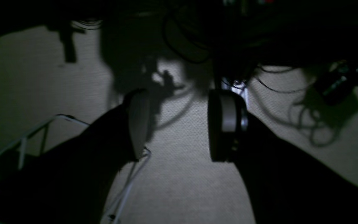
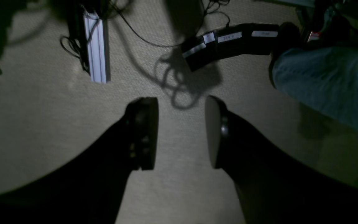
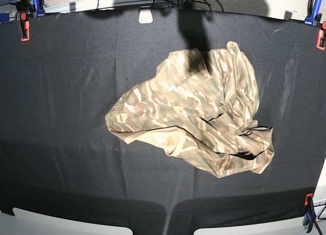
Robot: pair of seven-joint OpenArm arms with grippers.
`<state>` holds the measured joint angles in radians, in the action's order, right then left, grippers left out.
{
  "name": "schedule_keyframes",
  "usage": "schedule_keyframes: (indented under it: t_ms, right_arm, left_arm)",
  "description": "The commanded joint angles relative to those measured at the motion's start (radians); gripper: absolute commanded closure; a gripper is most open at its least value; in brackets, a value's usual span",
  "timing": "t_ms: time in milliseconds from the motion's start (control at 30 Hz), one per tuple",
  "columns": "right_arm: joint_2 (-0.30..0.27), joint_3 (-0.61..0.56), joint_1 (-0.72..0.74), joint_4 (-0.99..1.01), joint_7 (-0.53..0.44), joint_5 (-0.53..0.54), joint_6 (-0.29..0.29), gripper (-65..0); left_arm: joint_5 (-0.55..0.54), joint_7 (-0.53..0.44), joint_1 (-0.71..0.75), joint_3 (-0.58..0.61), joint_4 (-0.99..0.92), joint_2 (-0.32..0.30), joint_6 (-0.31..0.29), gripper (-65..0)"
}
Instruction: Layout the t-shirt on the table in an organized manner, then fold the t-shirt properly
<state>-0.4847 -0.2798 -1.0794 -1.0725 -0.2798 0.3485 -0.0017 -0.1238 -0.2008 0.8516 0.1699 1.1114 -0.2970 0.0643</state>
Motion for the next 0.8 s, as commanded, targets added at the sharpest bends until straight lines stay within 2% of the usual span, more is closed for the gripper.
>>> schedule_keyframes:
  t_ms: [0,367,767]
  right_arm:
    - [-0.011,0.017,-0.037,-0.032,-0.013,0.004,-0.005,-24.6]
    - [-0.011,0.172,-0.135,-0.259,0.019,0.003,-0.004,-24.6]
    - [-0.014,0.189,-0.131,-0.464,0.22,0.003,0.002,-24.6]
  left_arm:
    - [0.004,-0.01,0.035,-0.001,0.019,-0.006,0.005,-29.0]
    - [0.004,0.016,0.087,-0.001,0.198,-0.054,0.015,-29.0]
    - [0.004,0.362,0.093,-0.001,0.48,-0.058,0.015,-29.0]
